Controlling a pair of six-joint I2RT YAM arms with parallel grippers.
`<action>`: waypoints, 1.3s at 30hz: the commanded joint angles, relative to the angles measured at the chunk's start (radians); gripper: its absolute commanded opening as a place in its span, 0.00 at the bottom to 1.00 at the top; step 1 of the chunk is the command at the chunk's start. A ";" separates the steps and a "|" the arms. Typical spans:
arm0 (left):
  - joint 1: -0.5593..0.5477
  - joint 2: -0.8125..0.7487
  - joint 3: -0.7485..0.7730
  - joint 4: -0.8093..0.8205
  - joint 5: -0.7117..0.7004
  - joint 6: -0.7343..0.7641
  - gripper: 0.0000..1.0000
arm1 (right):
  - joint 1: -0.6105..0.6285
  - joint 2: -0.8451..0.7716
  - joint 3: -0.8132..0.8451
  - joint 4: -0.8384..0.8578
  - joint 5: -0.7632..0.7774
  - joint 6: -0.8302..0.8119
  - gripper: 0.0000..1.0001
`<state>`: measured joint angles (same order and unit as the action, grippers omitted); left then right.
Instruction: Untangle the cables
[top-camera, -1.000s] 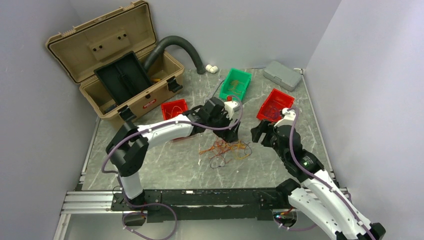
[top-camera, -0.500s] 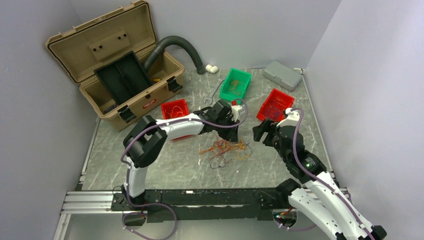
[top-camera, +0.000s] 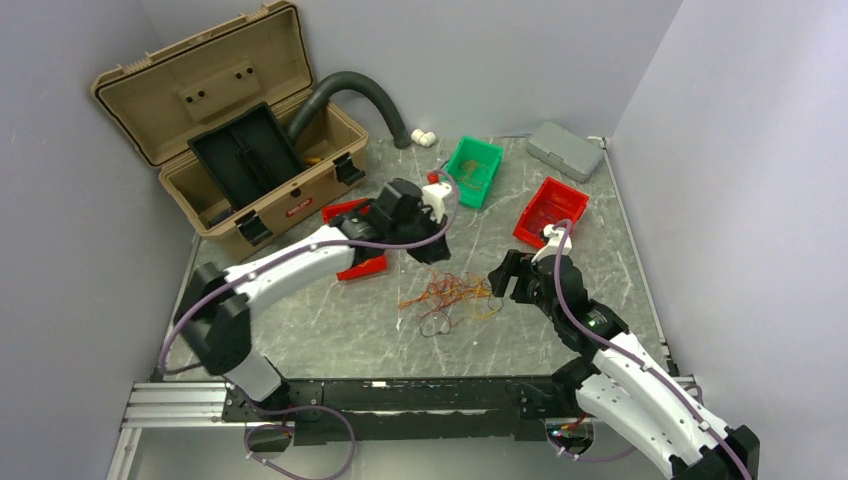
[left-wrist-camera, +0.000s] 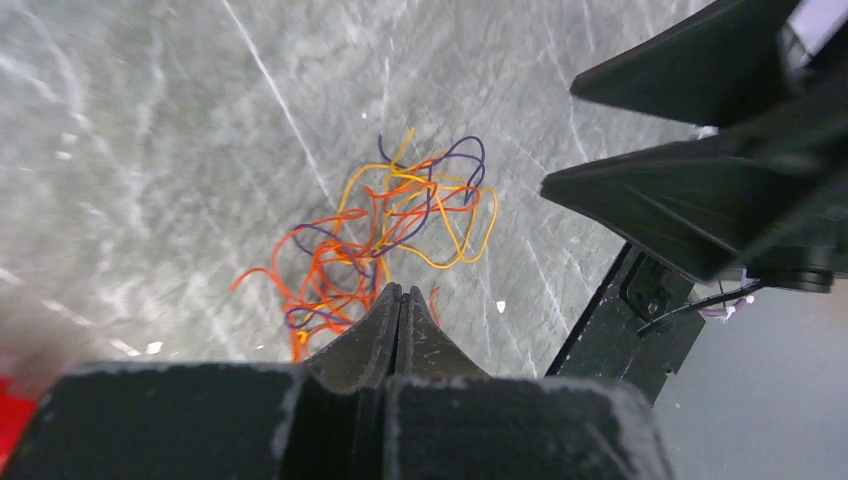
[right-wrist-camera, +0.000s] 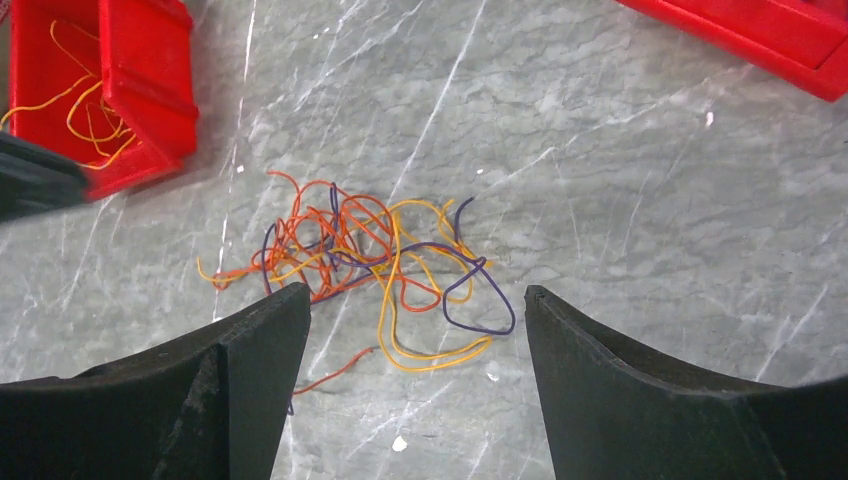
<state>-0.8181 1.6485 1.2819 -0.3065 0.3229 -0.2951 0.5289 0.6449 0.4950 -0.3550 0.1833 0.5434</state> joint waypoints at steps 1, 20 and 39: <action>0.026 -0.146 -0.052 -0.020 -0.061 0.076 0.07 | 0.001 0.007 0.007 0.087 -0.032 0.002 0.81; 0.040 -0.124 -0.096 0.049 0.169 0.742 0.99 | 0.000 -0.066 0.107 -0.038 0.005 -0.011 0.82; 0.045 0.084 0.003 0.033 0.268 0.998 0.79 | -0.001 -0.102 0.148 -0.063 0.027 -0.060 0.82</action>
<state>-0.7727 1.6985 1.2373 -0.2893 0.5323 0.6289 0.5289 0.5488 0.5903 -0.4259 0.1997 0.5076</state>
